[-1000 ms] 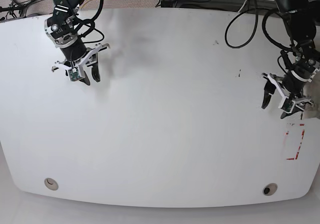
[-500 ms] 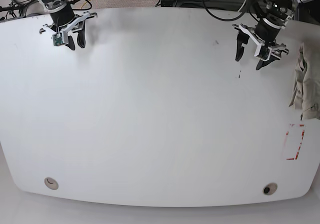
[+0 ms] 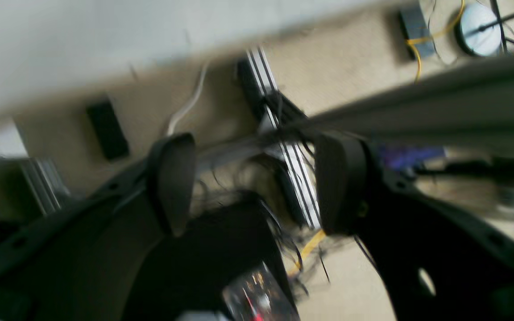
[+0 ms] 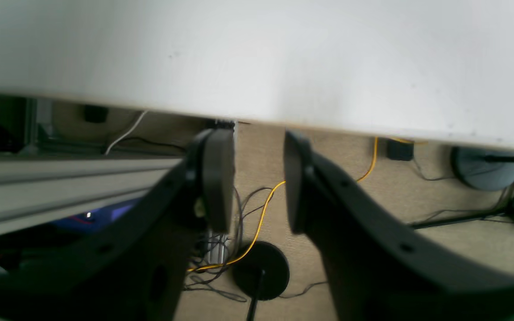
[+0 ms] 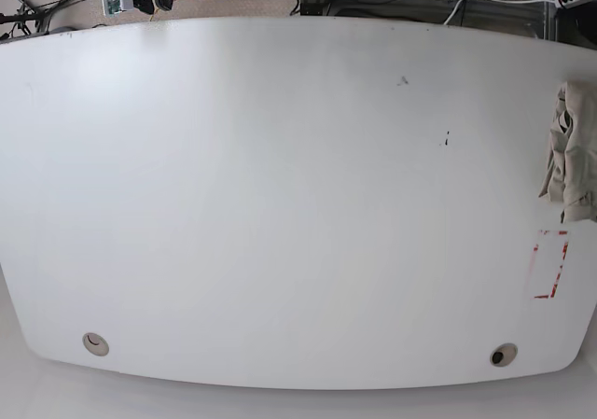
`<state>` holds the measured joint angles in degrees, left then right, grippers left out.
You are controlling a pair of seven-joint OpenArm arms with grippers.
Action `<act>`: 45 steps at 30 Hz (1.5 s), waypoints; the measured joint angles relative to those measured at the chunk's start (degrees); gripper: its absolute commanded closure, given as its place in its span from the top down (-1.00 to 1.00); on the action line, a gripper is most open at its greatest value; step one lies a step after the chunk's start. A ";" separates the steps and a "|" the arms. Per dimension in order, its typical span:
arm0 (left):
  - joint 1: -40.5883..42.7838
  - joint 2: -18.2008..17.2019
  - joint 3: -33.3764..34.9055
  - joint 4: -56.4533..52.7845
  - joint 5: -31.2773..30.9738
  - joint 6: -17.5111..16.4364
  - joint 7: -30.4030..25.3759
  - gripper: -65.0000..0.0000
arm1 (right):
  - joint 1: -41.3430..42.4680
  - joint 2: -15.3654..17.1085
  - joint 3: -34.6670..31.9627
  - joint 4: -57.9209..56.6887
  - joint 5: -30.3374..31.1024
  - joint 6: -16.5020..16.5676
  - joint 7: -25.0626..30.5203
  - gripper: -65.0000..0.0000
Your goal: Fold the T-shirt properly
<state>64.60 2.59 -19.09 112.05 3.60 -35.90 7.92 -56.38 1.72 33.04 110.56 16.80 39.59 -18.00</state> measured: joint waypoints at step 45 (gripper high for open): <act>-54.34 -9.77 12.44 -104.63 -0.15 28.98 -14.95 0.19 | 30.99 3.28 -23.96 -75.82 -17.90 -16.26 18.47 -0.45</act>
<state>10.26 -7.18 -6.66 7.42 3.44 -6.92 -7.03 -25.39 4.99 9.08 34.74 -1.10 23.33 0.47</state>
